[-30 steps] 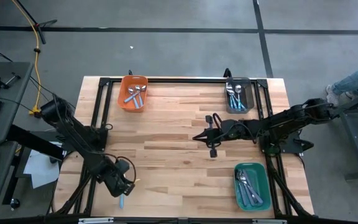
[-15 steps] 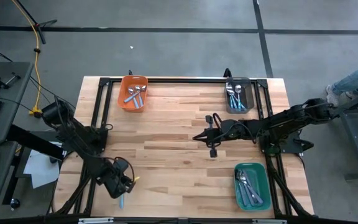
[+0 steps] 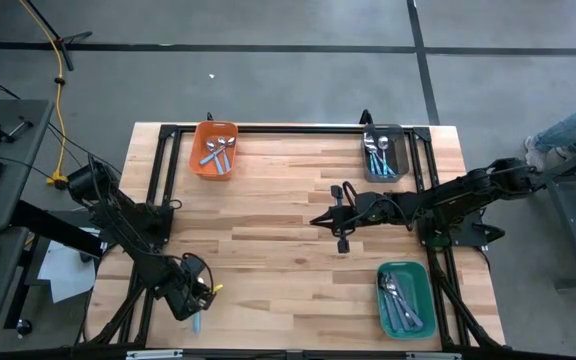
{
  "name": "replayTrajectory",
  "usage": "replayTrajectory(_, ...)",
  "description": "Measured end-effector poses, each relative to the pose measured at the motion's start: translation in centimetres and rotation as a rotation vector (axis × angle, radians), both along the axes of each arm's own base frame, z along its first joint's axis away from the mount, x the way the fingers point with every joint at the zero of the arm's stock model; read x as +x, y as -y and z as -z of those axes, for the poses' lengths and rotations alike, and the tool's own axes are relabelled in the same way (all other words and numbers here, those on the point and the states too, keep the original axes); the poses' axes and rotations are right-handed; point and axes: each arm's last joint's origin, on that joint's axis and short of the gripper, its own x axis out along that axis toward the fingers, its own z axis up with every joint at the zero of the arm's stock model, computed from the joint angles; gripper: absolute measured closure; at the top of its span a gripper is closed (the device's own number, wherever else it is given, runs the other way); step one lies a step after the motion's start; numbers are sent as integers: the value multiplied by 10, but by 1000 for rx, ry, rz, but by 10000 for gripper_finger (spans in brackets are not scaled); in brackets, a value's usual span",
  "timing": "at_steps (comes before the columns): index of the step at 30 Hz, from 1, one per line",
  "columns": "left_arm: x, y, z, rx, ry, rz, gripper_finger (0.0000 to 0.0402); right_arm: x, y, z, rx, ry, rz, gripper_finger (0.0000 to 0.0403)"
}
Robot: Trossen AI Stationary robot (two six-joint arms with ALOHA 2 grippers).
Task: Sort silverware by color (type)
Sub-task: Put the blue spoon into the orange bin
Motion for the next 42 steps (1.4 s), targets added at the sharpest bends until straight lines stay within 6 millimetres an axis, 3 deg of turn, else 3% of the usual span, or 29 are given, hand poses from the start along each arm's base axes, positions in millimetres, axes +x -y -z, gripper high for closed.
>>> replayTrajectory(13,2,2,10,48,-23,63,266,0,0,0,0,-1,0,402)
replayTrajectory(18,2,-4,8,82,-38,147,312,0,0,0,0,0,0,402)
replayTrajectory(23,7,-11,8,121,-21,260,383,0,0,0,0,0,0,402)
replayTrajectory(27,16,-18,6,125,-20,330,391,0,0,0,0,0,0,402)
replayTrajectory(34,32,-46,-12,151,43,387,397,0,0,0,0,-1,0,402)
replayTrajectory(42,38,-108,-53,253,145,362,398,0,0,0,-1,-1,0,402)
